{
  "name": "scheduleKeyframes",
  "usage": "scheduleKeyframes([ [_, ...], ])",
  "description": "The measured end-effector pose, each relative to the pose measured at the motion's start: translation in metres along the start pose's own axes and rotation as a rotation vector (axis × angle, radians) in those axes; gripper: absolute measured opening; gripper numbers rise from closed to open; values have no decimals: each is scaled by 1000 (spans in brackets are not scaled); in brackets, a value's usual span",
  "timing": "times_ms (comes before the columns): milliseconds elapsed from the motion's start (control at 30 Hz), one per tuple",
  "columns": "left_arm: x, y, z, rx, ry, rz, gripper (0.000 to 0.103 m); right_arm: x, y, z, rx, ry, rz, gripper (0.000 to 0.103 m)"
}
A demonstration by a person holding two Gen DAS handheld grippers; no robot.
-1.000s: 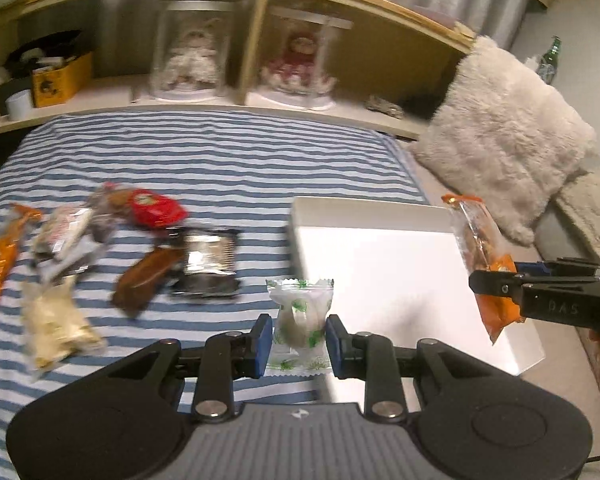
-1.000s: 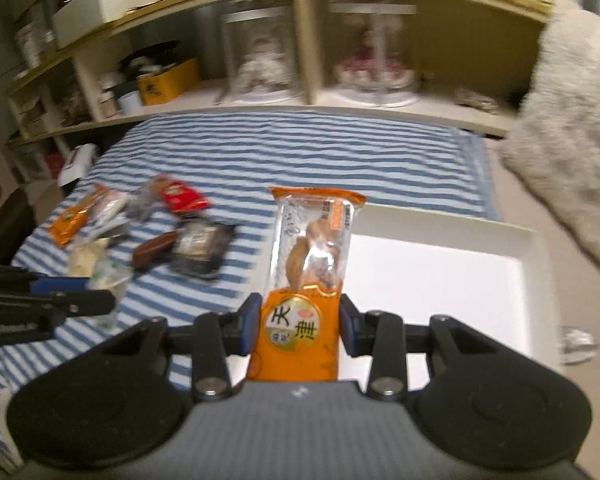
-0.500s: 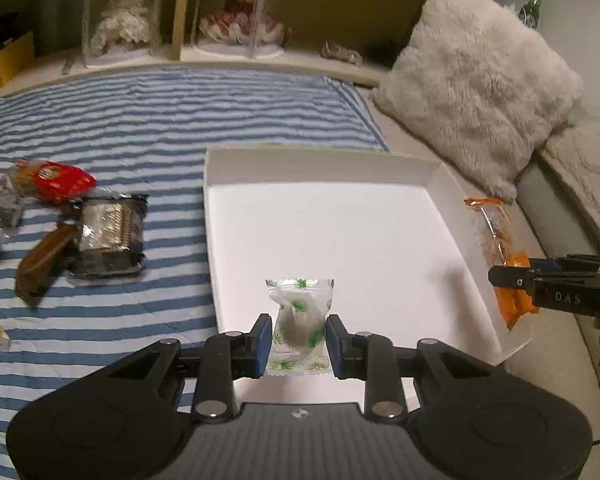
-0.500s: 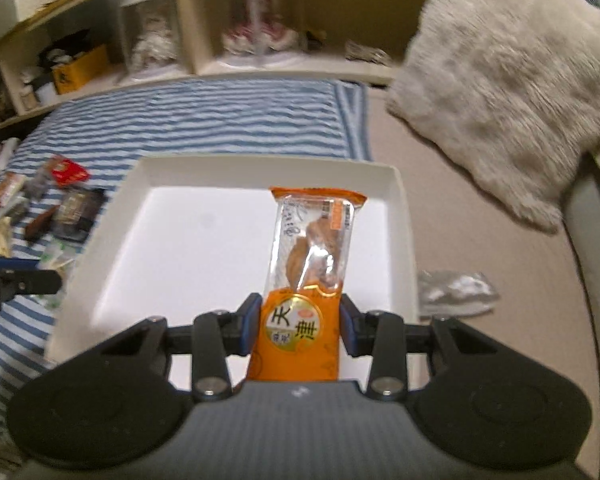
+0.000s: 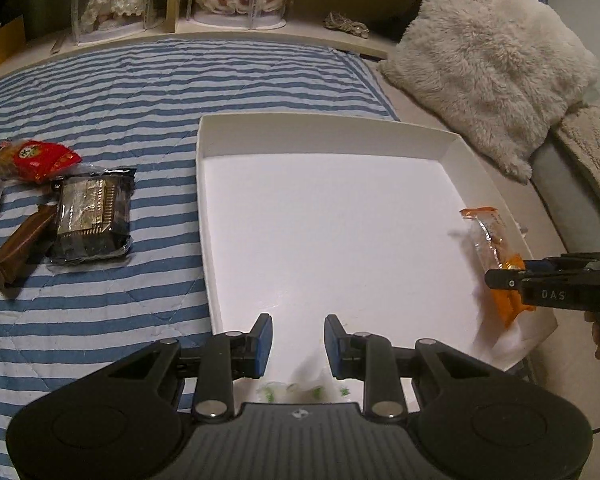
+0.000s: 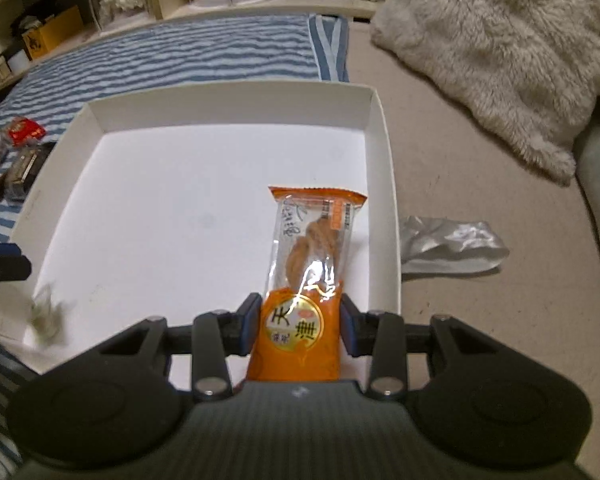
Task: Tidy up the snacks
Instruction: 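Carry both held snacks into the white tray and open both tools, then lift both open tools out of the tray toward the snack pile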
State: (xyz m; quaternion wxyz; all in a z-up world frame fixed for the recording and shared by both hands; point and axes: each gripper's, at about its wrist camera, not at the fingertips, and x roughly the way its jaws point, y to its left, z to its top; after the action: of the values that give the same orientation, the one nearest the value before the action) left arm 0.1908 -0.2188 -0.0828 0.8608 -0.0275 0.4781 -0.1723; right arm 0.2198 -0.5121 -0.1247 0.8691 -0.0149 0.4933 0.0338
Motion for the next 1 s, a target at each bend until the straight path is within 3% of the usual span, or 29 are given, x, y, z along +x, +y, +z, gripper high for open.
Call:
scheduleKeyframes([
  [100, 0, 1, -1, 5, 5, 4, 32, 2, -5, -2, 11, -4, -14, 51],
  [200, 0, 2, -3, 9, 15, 7, 34, -6, -8, -3, 35, -26, -8, 71],
  [500, -11, -4, -9, 28, 22, 2, 62, -33, -3, -11, 37, -51, 50, 102],
  [567, -14, -5, -11, 29, 22, -5, 67, -39, -1, -14, 38, -45, 70, 102],
  [633, -18, -5, -12, 26, 28, -18, 81, -46, 0, -20, 49, -53, 66, 102],
  [700, -23, -7, -15, 33, 22, -9, 87, -48, -2, -22, 58, -56, 61, 102],
  [833, -31, -11, -19, 52, 27, -11, 97, -59, -2, -30, 78, -67, 71, 102],
  [1000, -41, -12, -25, 65, 22, -9, 102, -71, 0, -39, 87, -79, 71, 102],
])
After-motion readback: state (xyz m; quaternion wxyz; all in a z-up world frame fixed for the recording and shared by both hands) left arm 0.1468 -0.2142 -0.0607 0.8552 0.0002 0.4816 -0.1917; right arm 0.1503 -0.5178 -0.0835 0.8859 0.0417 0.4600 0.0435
